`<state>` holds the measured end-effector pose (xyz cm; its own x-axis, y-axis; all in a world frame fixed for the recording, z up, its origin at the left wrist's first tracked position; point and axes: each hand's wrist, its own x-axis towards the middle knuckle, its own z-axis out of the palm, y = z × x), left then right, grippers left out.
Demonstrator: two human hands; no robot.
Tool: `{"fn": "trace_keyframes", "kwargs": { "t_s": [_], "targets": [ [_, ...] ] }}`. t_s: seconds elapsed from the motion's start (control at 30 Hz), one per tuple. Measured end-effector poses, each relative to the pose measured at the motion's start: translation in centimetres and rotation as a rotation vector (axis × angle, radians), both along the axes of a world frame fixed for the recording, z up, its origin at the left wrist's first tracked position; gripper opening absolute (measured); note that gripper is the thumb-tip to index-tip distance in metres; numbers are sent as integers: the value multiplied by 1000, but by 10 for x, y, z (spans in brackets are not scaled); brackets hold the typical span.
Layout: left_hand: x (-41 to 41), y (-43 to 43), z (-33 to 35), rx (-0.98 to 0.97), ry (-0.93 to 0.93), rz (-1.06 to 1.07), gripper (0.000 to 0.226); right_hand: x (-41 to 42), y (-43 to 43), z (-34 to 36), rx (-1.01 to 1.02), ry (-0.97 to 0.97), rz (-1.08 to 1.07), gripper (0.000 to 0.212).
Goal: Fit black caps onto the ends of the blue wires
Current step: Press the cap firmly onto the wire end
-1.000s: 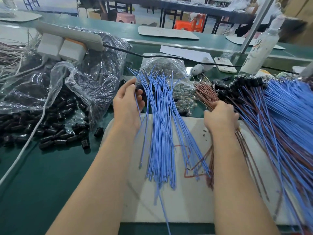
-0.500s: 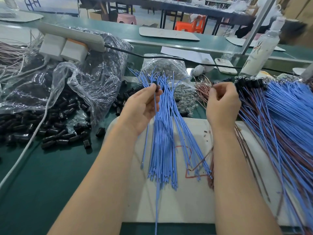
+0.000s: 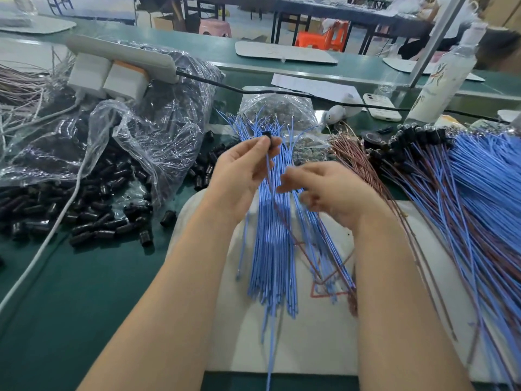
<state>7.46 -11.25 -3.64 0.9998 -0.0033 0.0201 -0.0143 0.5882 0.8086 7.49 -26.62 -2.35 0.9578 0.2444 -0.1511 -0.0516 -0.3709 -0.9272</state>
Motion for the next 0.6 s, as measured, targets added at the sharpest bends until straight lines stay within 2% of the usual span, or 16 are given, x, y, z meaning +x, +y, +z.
{"fn": "trace_keyframes", "kwargs": {
  "t_s": [0.07,0.17,0.23,0.3,0.37,0.43,0.5,0.6],
  "targets": [
    [0,1,1,-52,3,30,15,-4,5,-3,-23,84,224,15],
    [0,1,2,-76,8,42,13,-6,11,-5,25,87,329,9],
    [1,2,2,-84,42,68,10,-5,8,-4,67,66,243,13],
    [2,3,0,-52,90,114,7,-2,3,-2,161,-22,5,14],
    [2,3,-3,123,110,182,6,2,-1,-1,346,-189,-304,15],
    [0,1,-7,429,80,247,7,5,-3,1,579,-331,-522,18],
    [-1,-2,-11,652,14,258,4,6,-1,3,727,-411,-610,17],
    [0,-5,-15,891,-109,250,8,4,3,3,747,-500,-667,16]
  ]
}}
